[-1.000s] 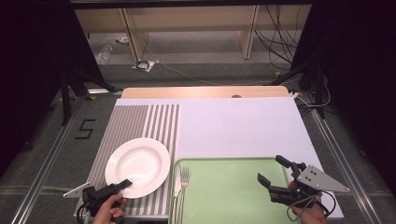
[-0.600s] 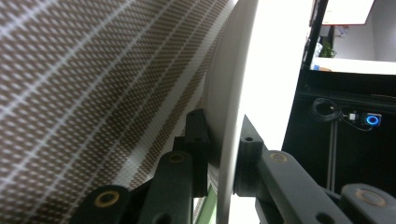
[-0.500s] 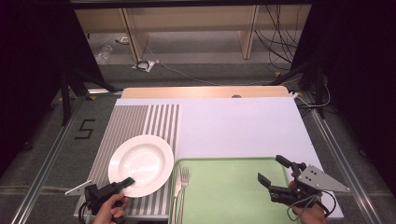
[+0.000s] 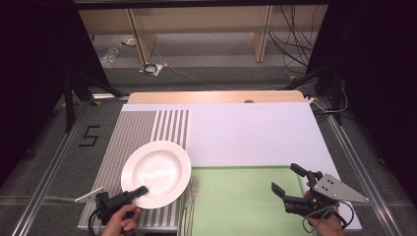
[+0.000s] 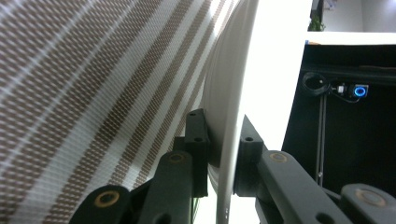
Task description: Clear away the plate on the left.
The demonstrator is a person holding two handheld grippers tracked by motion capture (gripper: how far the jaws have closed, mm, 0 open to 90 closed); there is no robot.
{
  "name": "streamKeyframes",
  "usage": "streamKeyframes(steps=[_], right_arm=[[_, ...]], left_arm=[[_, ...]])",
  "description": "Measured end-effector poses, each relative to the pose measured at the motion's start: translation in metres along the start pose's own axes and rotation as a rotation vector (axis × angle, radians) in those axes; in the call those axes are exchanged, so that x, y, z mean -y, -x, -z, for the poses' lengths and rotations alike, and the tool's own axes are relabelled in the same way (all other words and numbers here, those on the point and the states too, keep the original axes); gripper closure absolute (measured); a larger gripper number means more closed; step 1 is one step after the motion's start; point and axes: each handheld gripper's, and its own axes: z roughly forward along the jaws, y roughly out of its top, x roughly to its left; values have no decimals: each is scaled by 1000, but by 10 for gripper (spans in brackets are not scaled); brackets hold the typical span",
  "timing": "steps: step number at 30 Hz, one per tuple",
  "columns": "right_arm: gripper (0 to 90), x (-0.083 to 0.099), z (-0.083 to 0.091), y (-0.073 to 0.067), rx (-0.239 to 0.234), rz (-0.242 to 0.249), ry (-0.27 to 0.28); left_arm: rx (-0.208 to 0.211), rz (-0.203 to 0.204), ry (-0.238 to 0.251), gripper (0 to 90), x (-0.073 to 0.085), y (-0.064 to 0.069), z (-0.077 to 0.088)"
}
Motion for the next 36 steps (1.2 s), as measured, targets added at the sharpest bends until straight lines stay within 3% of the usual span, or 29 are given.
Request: streamKeyframes(steps=[23, 36], right_arm=[[158, 0, 0, 0, 0, 0, 0], [158, 0, 0, 0, 0, -1, -2]], left_arm=[[-5, -97, -115, 795, 21, 13, -18], [-1, -126, -160, 795, 31, 17, -27]])
